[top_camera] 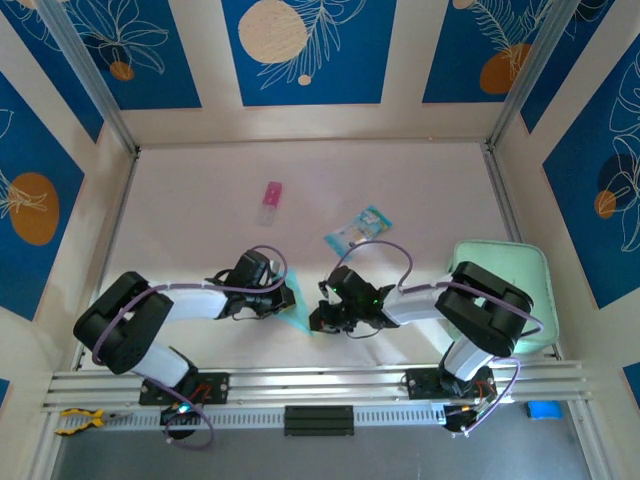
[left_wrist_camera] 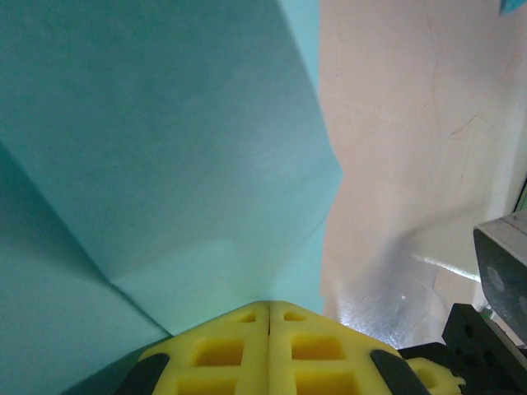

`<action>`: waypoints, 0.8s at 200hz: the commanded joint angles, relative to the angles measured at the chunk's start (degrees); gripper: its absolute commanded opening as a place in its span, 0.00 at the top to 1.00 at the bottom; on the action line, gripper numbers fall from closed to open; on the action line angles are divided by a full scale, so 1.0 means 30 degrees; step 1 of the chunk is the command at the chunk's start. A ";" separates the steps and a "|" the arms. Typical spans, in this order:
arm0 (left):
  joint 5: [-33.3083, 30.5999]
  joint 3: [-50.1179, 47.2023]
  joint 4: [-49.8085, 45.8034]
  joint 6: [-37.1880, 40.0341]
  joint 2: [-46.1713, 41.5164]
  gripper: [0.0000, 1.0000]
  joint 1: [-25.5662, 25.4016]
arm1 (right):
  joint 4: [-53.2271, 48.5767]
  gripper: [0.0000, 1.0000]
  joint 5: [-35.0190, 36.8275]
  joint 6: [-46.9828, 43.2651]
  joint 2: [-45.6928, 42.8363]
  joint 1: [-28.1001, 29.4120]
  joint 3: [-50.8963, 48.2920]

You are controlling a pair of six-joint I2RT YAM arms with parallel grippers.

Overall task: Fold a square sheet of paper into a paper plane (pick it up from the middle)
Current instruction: Perform the fourth fold on the wing at the bottom-center of the table.

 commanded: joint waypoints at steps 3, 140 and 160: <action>-0.1374 -0.0494 -0.1778 0.0003 0.0732 1.00 0.0138 | -0.2096 0.95 -0.0521 -0.0121 -0.0656 0.0386 -0.0559; -0.1190 -0.0515 -0.1690 0.0032 0.0735 1.00 0.0137 | -0.1894 0.94 -0.1379 -0.0638 0.1131 0.0380 0.2020; -0.1233 -0.0503 -0.1773 0.0052 0.0702 1.00 0.0162 | -0.1122 0.94 -0.1512 -0.0163 0.1338 0.0553 0.0899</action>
